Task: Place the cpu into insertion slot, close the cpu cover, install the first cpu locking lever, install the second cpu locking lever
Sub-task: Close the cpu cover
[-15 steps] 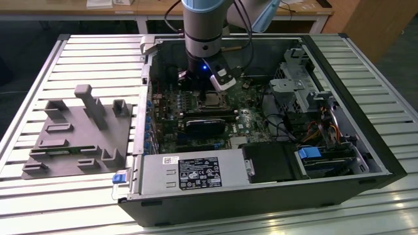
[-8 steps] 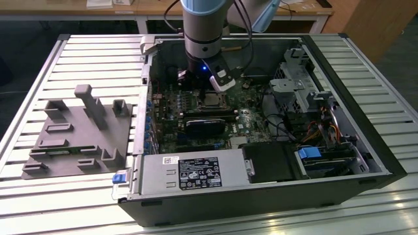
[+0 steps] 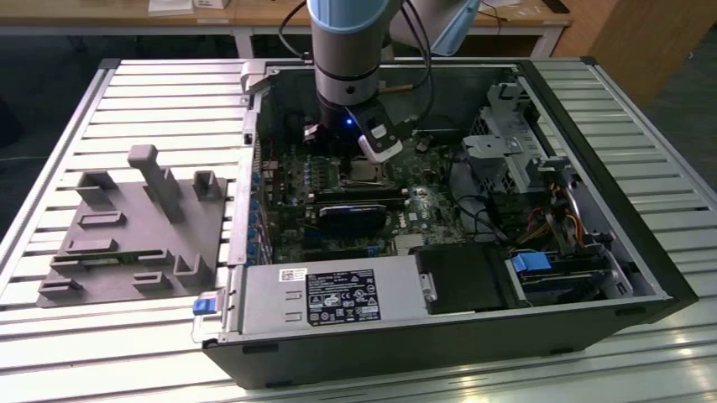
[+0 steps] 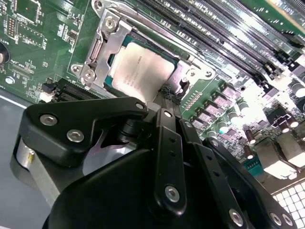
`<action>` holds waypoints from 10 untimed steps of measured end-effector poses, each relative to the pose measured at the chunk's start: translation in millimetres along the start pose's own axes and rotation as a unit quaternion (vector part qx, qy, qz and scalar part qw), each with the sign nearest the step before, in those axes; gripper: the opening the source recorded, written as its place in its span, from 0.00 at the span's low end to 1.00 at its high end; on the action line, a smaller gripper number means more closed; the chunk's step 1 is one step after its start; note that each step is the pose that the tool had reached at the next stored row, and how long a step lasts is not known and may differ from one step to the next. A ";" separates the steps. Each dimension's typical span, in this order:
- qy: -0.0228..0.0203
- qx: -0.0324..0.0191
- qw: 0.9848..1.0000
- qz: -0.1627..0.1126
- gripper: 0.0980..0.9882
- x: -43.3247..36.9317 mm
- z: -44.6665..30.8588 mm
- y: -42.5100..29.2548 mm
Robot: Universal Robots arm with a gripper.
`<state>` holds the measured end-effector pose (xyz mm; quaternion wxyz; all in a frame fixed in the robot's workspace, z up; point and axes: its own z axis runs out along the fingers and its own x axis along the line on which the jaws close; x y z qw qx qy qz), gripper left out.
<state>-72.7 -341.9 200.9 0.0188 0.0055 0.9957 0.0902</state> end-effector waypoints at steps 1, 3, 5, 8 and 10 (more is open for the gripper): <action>0.000 -0.001 1.000 0.000 0.00 0.3 0.4 -0.7; 0.000 -0.004 1.000 0.000 0.00 0.8 1.0 -2.1; 0.000 -0.005 1.000 0.000 0.00 1.0 1.1 -3.6; 0.000 -0.006 1.000 0.000 0.00 0.9 1.3 -5.1; 0.000 -0.006 1.000 0.000 0.00 0.8 1.5 -5.5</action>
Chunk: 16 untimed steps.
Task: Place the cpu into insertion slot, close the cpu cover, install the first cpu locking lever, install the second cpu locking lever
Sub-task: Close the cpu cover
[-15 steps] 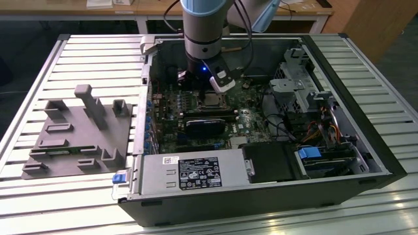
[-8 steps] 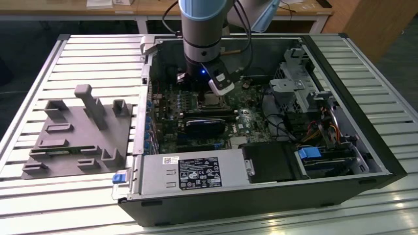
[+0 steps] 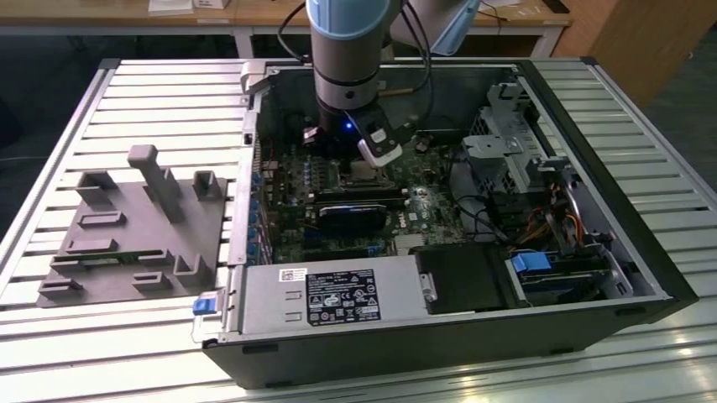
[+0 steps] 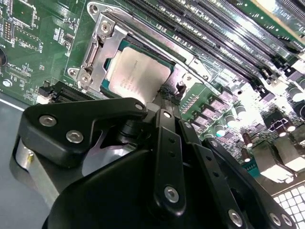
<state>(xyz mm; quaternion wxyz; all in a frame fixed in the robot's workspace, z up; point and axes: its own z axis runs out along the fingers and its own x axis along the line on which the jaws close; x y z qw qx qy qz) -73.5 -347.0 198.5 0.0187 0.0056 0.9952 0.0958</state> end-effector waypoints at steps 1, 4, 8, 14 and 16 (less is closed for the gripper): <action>0.000 0.000 1.000 0.000 0.00 -0.2 0.1 -0.1; 0.000 0.000 1.000 0.000 0.00 -1.0 0.3 -0.3; 0.000 0.000 1.000 0.000 0.00 -3.7 0.5 -0.2; 0.000 -0.001 1.000 0.000 0.00 -4.7 -3.2 0.6; 0.000 -0.001 1.000 0.000 0.00 -4.8 -6.0 1.1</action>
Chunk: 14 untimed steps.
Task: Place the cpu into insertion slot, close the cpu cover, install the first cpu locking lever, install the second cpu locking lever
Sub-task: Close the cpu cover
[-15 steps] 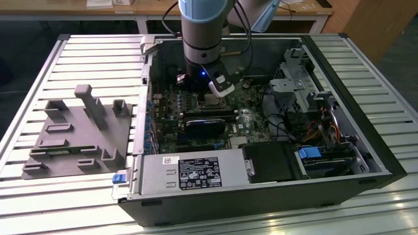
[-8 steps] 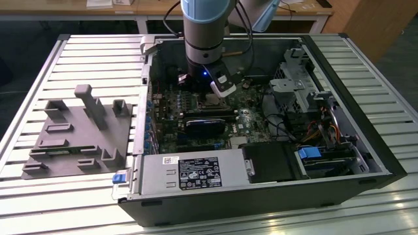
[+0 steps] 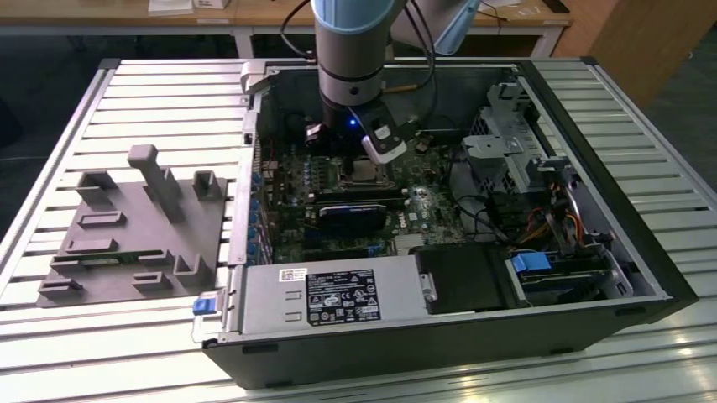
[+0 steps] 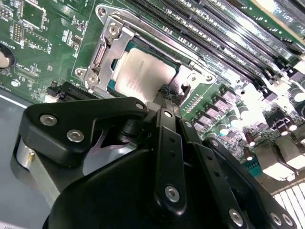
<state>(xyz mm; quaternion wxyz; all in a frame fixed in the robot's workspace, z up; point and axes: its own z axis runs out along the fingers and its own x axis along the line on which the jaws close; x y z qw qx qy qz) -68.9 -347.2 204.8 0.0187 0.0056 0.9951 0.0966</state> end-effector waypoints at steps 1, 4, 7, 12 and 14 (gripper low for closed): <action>0.000 0.000 1.000 0.000 0.00 0.0 -0.3 0.1; 0.000 -0.001 1.000 0.000 0.00 3.8 0.1 -0.1; 0.000 -0.002 1.000 0.000 0.00 4.8 3.1 -0.8; 0.000 -0.002 1.000 0.000 0.00 4.9 5.9 -1.7; 0.000 -0.002 1.000 0.000 0.00 3.8 6.1 -1.6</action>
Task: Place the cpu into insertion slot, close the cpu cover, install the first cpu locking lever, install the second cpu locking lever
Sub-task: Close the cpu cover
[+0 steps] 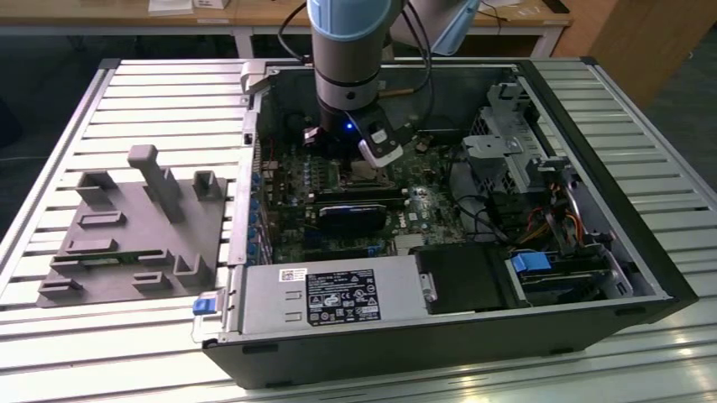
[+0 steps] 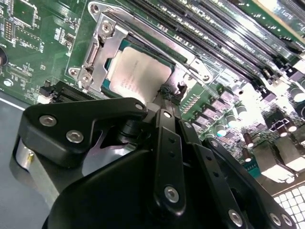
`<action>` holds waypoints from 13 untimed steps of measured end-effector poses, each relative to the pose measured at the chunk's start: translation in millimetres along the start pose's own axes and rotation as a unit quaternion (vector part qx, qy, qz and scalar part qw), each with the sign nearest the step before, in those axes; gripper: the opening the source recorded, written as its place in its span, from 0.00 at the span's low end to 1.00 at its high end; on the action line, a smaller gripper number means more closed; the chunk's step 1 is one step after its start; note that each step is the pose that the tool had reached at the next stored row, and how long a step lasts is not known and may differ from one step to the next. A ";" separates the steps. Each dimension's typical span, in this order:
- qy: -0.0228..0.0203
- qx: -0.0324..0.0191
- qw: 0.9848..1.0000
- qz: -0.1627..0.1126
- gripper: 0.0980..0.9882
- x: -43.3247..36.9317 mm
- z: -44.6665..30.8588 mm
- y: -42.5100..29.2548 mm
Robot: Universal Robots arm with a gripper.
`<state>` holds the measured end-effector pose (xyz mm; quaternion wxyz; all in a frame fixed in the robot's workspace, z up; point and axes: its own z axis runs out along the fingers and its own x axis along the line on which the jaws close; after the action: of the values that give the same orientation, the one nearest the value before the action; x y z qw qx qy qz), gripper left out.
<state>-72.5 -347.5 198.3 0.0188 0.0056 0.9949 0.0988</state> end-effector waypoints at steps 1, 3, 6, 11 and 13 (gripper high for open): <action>0.000 0.000 1.000 0.000 0.00 -1.0 0.0 0.0; 0.000 0.000 1.000 0.000 0.00 -3.0 0.1 0.0; 0.000 0.000 1.000 0.000 0.00 -4.0 -0.9 0.4; 0.000 0.001 1.000 0.000 0.00 -4.4 -5.4 1.3; 0.000 0.007 1.000 0.000 0.00 -4.3 -5.6 1.2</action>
<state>-68.4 -347.5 204.1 0.0189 0.0055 0.9956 0.0918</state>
